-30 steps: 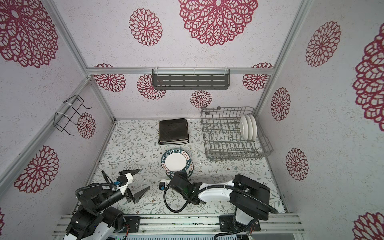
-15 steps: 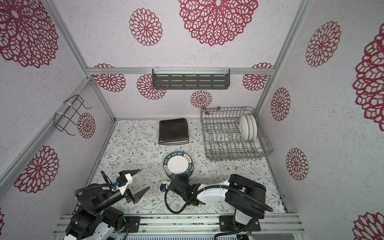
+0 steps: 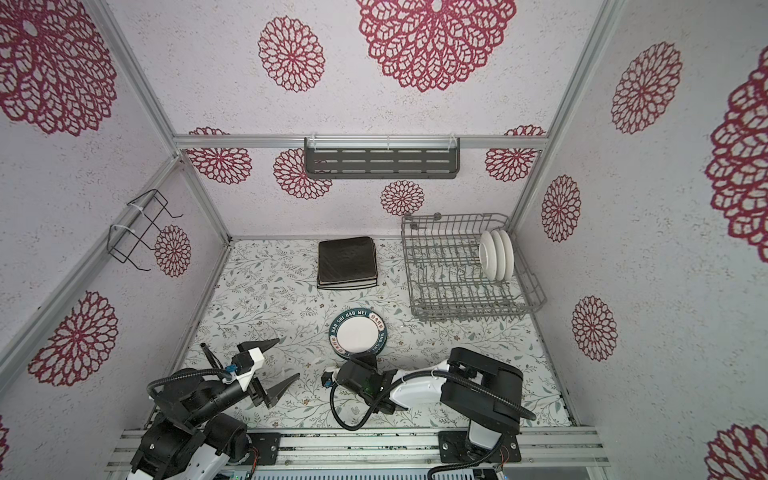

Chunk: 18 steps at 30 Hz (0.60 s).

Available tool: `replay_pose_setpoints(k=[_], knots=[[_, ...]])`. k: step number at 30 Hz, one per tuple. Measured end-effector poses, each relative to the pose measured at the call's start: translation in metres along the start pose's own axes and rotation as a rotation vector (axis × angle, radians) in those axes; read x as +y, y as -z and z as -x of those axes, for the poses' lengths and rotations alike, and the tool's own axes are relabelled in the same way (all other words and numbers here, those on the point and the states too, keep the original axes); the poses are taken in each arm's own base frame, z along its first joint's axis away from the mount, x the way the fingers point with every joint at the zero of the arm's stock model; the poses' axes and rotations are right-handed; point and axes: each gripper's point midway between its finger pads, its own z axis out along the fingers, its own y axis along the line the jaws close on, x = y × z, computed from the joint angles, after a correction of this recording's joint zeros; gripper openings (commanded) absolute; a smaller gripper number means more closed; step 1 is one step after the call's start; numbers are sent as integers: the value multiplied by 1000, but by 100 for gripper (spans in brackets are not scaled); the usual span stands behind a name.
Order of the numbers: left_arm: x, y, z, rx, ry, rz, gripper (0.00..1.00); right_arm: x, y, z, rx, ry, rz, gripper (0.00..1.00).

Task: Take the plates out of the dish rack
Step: 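Lower the held plate onto the first green-rimmed plate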

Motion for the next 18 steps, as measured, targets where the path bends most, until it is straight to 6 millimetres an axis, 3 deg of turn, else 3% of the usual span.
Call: replay_pose_setpoints(k=[13, 18], knots=[[0, 0, 0, 0, 0, 0, 97, 3, -1, -1, 11, -6, 0, 0], [0, 0, 0, 0, 0, 0, 97, 4, -1, -2, 15, -3, 0, 6]])
